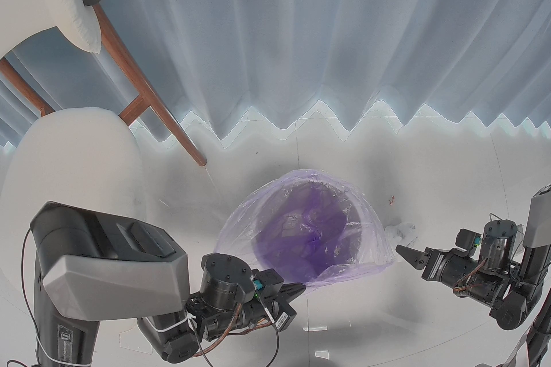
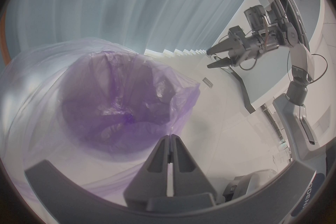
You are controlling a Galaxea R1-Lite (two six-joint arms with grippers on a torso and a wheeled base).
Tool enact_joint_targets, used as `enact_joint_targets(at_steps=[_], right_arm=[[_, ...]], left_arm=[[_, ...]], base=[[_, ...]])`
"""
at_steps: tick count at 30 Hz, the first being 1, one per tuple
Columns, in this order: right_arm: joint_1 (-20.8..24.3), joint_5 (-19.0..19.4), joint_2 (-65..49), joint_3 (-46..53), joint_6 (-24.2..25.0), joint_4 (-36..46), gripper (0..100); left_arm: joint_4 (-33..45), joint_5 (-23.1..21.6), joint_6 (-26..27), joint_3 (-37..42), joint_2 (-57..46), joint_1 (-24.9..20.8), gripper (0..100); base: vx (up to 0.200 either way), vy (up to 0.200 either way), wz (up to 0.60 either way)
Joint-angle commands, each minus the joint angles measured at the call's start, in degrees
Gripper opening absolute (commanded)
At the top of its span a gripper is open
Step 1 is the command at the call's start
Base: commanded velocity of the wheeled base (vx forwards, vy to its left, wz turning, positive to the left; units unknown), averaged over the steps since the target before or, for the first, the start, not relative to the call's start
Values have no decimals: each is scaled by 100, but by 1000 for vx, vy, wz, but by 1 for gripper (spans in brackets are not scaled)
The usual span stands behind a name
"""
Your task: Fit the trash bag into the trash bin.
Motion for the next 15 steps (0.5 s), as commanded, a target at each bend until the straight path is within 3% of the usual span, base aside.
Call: enact_joint_targets(at_steps=[1, 6, 15], right_arm=[[18, -11, 16, 92, 44, -49, 100], [9, -29, 16, 92, 44, -41, 100], [9, -117, 25, 92, 44, -41, 100]], left_arm=[[-208, 1, 2, 400, 94, -209, 0], [-753, 1, 55, 945, 446, -490, 0], [-709, 80, 204, 1129, 859, -499, 0]], base=[[0, 0, 0], [0, 0, 0], [0, 0, 0]])
